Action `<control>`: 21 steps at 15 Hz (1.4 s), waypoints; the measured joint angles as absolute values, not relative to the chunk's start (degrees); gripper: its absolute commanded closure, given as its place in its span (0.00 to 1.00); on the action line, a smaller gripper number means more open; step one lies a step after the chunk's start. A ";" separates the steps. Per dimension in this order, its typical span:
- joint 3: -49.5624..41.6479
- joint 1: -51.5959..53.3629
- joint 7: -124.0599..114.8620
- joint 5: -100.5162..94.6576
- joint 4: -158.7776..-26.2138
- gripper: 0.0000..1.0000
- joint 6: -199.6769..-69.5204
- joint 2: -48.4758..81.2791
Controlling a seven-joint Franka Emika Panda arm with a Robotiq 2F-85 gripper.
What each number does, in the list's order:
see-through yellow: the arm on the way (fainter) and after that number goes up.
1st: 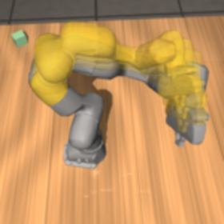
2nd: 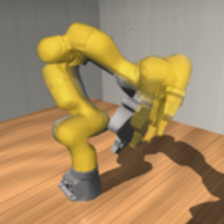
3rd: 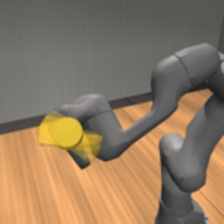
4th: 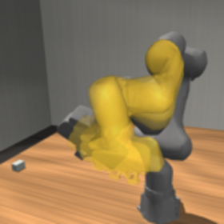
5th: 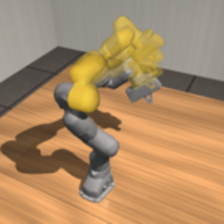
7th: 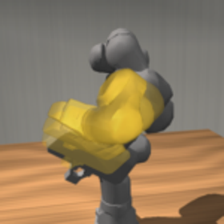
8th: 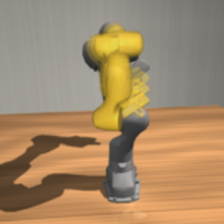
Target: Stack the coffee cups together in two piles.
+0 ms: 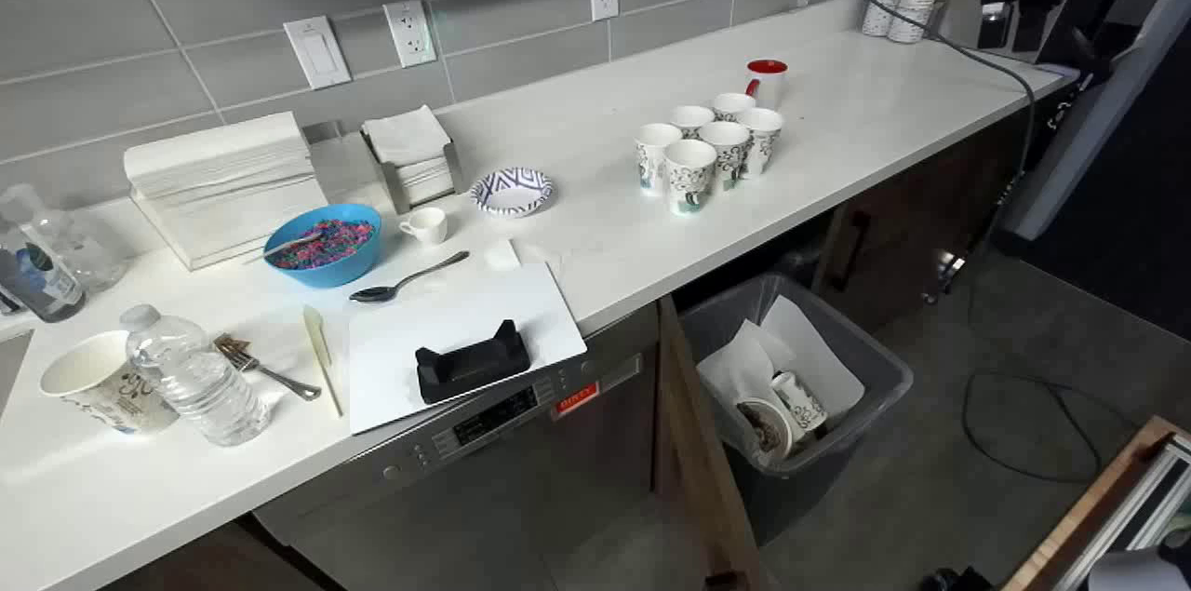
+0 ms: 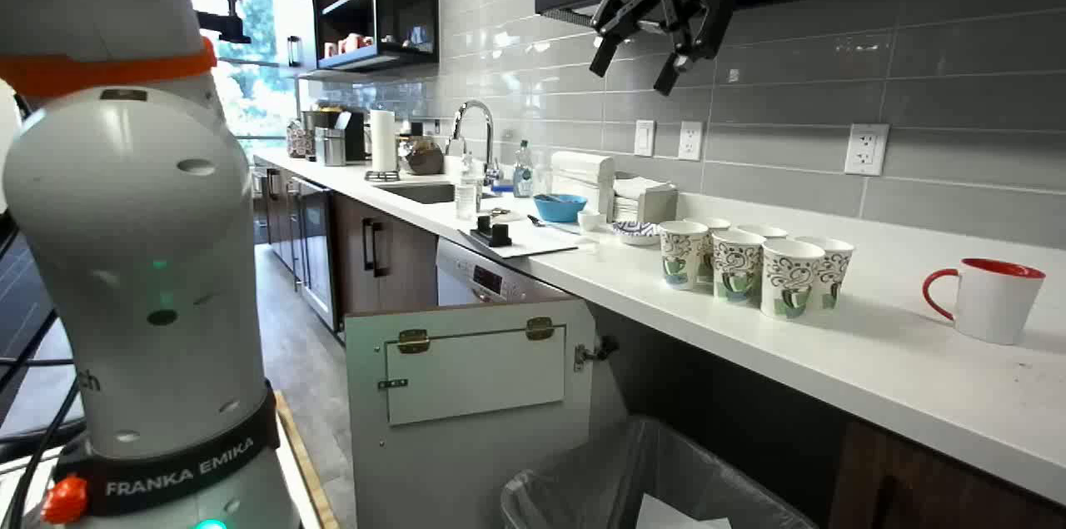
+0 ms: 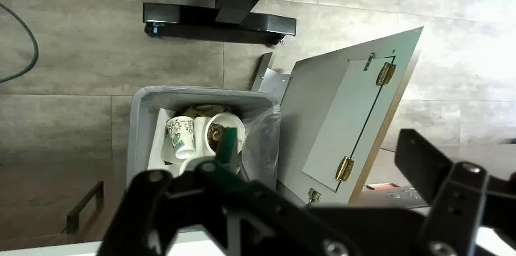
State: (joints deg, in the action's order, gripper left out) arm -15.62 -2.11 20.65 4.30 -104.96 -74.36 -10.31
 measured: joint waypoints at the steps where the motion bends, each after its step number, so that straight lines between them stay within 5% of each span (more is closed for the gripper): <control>1: -15.62 -2.11 20.65 4.30 -104.96 0.00 -74.36 -10.31; 12: -14.24 -2.99 25.31 1.76 -100.89 0.00 -75.42 -6.27; 21: -8.32 -4.72 41.36 -6.10 -84.12 0.00 -95.97 11.26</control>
State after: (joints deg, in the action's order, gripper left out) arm -8.32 -4.72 41.36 -6.10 -84.12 -95.97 11.26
